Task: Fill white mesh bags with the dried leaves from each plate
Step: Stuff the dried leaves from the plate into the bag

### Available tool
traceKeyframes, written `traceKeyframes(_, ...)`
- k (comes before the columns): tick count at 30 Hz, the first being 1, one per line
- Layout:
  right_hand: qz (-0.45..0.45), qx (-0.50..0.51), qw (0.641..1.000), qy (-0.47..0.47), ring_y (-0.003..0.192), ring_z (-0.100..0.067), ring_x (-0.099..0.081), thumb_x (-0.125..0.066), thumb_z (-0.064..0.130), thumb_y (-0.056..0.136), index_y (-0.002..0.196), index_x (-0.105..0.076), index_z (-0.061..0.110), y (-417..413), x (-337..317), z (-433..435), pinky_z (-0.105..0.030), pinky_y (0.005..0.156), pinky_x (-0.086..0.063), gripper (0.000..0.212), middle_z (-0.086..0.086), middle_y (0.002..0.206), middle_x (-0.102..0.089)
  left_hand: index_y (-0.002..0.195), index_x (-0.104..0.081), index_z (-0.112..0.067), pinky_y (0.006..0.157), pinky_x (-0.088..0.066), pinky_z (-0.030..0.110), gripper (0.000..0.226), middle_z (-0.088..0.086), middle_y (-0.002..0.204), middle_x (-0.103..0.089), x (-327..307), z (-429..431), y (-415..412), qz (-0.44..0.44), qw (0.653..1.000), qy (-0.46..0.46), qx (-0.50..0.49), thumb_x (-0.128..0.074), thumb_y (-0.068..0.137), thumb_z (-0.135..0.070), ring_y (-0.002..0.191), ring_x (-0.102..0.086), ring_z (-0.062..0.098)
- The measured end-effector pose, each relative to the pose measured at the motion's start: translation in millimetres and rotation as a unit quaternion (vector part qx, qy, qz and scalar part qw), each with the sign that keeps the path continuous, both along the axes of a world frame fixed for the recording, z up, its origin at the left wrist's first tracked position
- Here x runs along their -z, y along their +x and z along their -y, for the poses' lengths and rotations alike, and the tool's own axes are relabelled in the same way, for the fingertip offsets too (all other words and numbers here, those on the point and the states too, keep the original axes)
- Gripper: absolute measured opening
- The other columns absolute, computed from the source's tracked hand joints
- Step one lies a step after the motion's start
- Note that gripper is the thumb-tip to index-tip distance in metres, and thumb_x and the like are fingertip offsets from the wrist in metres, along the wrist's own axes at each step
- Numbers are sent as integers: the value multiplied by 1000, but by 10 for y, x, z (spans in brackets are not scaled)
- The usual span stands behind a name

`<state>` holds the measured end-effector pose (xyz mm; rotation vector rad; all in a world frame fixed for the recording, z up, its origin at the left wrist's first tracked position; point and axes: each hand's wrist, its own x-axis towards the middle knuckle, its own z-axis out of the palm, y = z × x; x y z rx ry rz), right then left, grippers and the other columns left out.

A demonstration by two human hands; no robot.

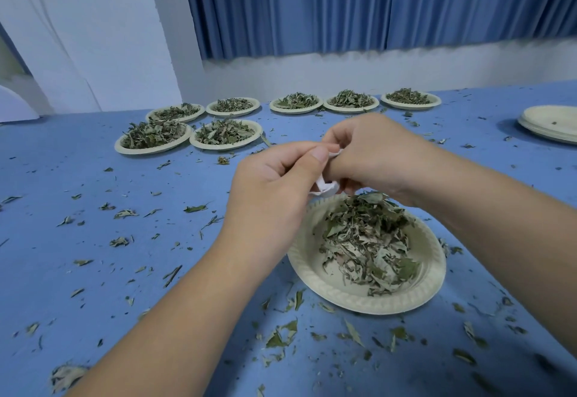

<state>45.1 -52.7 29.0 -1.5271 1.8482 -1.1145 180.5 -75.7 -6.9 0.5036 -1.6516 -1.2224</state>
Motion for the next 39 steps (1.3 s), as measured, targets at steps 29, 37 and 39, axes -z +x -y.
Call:
traceKeyframes(29,-350,-185,912,108,125,18,-14,-53,86,56,141,-17,58,-398,347,-697,-17,104,-24,97,44,134,-19,85,-74,-22,56,-31,27,23,-20,52,-52,37,261,129,-11,985,-6,-173,-55,97,-17,51,-42,2)
traceKeyframes(37,-394,-197,889,127,123,15,-11,-54,69,78,143,-20,55,-407,450,-645,-21,108,-24,75,39,134,-14,86,-74,-24,56,-31,28,23,-19,51,-50,48,267,117,-6,986,-13,-168,-55,97,-17,51,-42,3)
traceKeyframes(39,-401,-194,887,117,120,15,-13,-54,64,82,143,-25,53,-380,463,-653,-18,105,-25,68,38,131,-16,86,-74,-23,57,-31,27,23,-19,51,-50,51,266,119,-4,985,-16,-169,-55,97,-17,51,-42,3)
